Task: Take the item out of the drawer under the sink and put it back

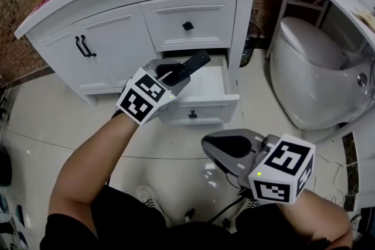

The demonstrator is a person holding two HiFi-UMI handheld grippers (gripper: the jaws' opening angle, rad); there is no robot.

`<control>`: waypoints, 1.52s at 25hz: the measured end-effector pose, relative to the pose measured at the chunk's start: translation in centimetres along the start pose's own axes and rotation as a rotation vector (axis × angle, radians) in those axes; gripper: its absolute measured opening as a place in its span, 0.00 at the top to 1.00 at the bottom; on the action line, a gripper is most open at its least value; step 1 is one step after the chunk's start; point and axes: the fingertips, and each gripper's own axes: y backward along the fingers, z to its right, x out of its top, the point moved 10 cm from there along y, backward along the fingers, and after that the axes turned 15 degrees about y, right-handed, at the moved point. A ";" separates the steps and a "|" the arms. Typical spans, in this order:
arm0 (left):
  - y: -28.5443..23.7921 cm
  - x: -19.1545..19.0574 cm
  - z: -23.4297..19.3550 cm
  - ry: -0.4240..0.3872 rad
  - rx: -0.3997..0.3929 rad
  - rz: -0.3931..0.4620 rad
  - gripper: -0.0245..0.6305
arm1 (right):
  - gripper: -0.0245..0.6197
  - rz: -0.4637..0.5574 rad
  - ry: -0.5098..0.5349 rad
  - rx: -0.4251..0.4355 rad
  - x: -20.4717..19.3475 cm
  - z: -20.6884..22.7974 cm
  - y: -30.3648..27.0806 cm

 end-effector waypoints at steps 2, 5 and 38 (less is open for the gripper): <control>-1.3 0.1 -0.7 -0.014 -0.026 -0.003 0.71 | 0.96 0.007 -0.004 0.005 0.1 0.3 0.1; -3.4 0.1 -2.1 0.000 -0.064 -0.023 0.71 | 0.96 0.016 -0.003 0.011 0.3 0.6 -0.2; -18.7 -6.4 -4.9 -0.152 -0.239 -0.552 0.70 | 0.96 0.003 -0.089 0.044 -0.5 2.4 -1.3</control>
